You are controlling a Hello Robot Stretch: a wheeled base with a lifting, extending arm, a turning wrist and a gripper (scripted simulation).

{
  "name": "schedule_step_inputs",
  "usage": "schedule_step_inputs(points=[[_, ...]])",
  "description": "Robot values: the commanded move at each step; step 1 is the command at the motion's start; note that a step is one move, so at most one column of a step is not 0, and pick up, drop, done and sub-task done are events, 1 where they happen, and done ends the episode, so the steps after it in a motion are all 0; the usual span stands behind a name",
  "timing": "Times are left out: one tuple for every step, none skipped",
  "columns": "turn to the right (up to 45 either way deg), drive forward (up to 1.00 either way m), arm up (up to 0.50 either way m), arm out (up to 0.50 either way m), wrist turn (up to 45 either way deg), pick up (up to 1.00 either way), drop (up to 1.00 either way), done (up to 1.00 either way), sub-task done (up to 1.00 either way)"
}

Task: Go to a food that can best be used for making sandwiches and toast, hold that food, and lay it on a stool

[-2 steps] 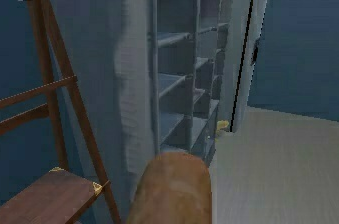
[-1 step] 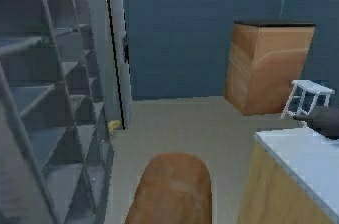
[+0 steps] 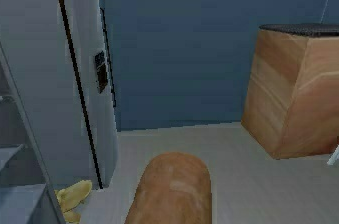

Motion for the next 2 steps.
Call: schedule_step_inputs(points=[[-9.0,0.0,0.0,0.0,0.0,0.0,0.0,0.0,0.0],[0.0,0.05,0.0,0.0,0.0,0.0,0.0,0.0,0.0]])
